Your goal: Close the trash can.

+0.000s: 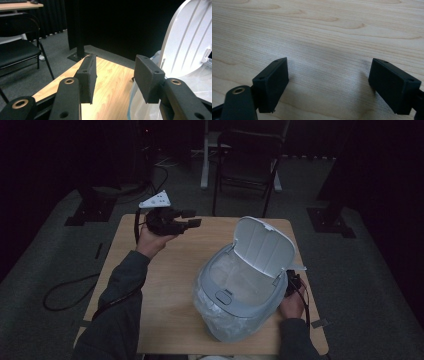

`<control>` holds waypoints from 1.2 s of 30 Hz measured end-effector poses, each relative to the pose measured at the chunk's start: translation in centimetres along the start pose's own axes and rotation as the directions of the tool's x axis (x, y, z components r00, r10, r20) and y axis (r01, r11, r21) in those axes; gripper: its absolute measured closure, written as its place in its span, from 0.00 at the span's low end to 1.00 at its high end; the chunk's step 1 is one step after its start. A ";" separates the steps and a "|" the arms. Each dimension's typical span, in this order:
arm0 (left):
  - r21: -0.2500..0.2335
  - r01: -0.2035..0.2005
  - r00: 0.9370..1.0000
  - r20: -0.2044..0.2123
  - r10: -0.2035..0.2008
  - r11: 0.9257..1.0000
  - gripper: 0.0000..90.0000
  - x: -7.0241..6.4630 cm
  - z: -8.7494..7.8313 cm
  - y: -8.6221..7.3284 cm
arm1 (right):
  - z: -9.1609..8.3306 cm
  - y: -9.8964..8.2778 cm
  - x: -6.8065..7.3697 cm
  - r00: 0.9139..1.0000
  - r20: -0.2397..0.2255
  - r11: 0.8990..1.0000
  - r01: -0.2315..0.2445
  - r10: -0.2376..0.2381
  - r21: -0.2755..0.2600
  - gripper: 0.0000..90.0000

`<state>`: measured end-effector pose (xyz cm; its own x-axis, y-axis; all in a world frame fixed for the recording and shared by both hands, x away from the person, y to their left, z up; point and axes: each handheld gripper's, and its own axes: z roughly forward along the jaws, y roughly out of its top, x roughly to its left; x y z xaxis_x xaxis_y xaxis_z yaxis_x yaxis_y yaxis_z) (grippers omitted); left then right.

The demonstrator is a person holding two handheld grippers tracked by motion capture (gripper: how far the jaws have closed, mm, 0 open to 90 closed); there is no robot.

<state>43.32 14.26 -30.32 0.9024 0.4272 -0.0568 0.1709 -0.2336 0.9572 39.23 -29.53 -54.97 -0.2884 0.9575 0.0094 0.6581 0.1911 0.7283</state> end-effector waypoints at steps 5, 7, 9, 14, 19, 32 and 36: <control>0.004 -0.013 1.000 0.019 0.013 1.000 0.60 -0.5 1.3 1.1 | 0.0 0.0 0.0 1.000 0.000 1.000 0.000 0.000 0.000 0.17; 0.005 -0.017 0.999 0.027 0.017 1.000 0.60 -0.7 1.7 1.4 | 0.0 0.0 0.0 1.000 0.000 1.000 0.001 -0.001 -0.001 0.17; 0.009 -0.020 0.999 0.033 0.020 1.000 0.60 -0.8 2.2 1.6 | 0.0 0.0 0.0 1.000 0.000 1.000 0.000 0.000 0.000 0.17; 0.015 -0.023 0.999 0.044 0.022 1.000 0.60 -1.1 3.3 2.1 | 0.0 0.0 0.0 1.000 0.000 1.000 0.000 0.000 0.000 0.17; 0.011 -0.019 0.998 0.068 0.018 1.000 0.60 -1.6 4.7 2.7 | 0.0 0.0 0.0 1.000 0.000 1.000 0.001 -0.001 0.000 0.17; 0.045 -0.006 0.992 0.123 0.001 0.999 0.74 -2.8 7.7 4.2 | 0.0 0.0 0.0 1.000 0.000 1.000 0.000 0.000 0.000 0.17; 0.055 -0.013 0.992 0.128 0.006 0.998 0.87 -3.0 8.0 4.5 | 0.0 0.0 0.0 1.000 0.000 1.000 0.000 0.000 0.000 0.17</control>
<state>44.53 4.90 -28.13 0.9464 0.3109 -0.0873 0.1810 -0.2870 0.9407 39.24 -29.53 -54.97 -0.2886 0.9574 0.0090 0.6578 0.1914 0.7285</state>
